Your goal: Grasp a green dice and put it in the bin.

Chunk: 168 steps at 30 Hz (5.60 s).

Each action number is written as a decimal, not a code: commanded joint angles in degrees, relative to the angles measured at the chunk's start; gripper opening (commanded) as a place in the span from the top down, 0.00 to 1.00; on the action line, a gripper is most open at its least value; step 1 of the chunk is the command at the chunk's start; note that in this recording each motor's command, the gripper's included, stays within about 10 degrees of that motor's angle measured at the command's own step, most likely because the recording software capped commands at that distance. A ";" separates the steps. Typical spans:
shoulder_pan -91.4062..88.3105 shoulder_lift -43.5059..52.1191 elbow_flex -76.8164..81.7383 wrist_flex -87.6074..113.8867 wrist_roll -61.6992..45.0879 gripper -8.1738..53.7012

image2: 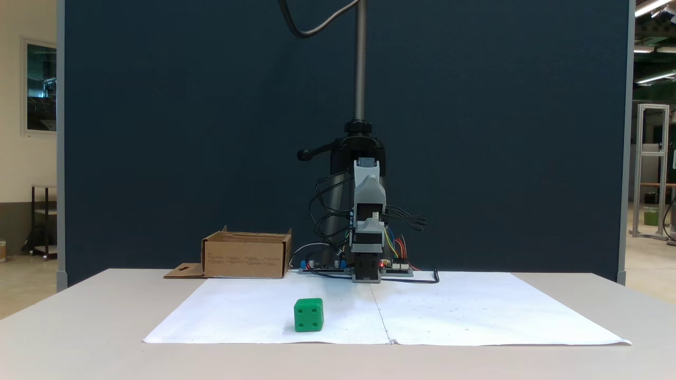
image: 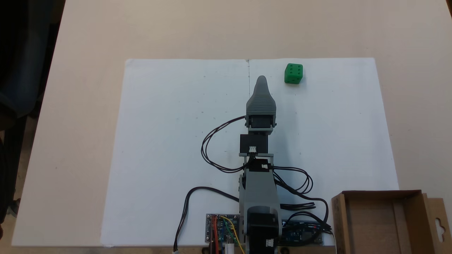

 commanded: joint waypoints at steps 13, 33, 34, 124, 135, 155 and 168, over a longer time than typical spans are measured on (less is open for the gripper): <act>1.14 6.50 4.22 12.48 -2.90 0.17; 0.00 6.33 -3.87 28.98 -3.43 0.19; 0.09 6.33 -6.59 32.76 -3.43 0.18; 19.25 -77.70 -132.10 146.87 -24.61 0.17; 19.34 -80.24 -132.10 145.99 -24.52 0.17; 19.34 -83.58 -132.10 142.91 -24.35 0.17; 19.60 -84.90 -132.10 139.39 -24.26 0.19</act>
